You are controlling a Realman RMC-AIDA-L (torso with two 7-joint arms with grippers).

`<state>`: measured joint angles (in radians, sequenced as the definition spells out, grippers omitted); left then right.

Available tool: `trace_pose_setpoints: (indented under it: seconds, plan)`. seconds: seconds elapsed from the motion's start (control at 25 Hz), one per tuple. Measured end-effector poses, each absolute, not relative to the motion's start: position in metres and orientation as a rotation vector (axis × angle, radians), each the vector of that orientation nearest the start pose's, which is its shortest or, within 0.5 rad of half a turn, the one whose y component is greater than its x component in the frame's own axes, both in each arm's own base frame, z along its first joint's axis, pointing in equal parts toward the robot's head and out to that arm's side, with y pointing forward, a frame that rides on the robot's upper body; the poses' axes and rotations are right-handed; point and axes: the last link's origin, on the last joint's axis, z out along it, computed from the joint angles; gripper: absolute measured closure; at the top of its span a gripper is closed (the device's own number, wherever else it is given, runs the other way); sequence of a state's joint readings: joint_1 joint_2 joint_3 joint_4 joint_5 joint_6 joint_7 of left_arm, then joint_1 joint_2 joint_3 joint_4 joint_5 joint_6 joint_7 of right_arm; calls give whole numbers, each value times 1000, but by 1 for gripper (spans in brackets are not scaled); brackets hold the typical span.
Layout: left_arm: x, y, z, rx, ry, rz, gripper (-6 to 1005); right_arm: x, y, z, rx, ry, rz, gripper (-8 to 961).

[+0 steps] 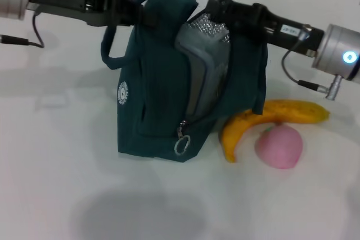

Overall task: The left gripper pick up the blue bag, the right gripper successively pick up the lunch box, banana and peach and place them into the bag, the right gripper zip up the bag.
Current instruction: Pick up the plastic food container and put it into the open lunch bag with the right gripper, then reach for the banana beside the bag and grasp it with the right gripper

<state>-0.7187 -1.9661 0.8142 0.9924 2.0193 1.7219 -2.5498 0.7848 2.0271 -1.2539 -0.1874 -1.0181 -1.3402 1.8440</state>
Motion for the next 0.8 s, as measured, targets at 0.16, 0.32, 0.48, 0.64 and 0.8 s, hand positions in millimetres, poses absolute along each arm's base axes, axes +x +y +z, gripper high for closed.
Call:
trace_pose_setpoints:
  seconds: [0.16, 0.32, 0.48, 0.64, 0.8]
  plan:
    - [-175, 382, 81, -2602, -1541, -573, 963, 183, 387, -25, -2343, 1483, 1401, 694]
    - [-181, 382, 86, -2569, -1544, -593, 963, 195, 389, 6, -2405, 1314, 1312, 484]
    - [-191, 380, 93, -2528, -1556, -625, 963, 204, 393, 45, -2492, 1144, 1145, 246]
    - [-194, 379, 96, -2518, -1560, -626, 963, 198, 396, 94, -2668, 921, 833, 120]
    - [-194, 379, 95, -2518, -1561, -629, 963, 187, 404, 115, -2806, 798, 472, 89]
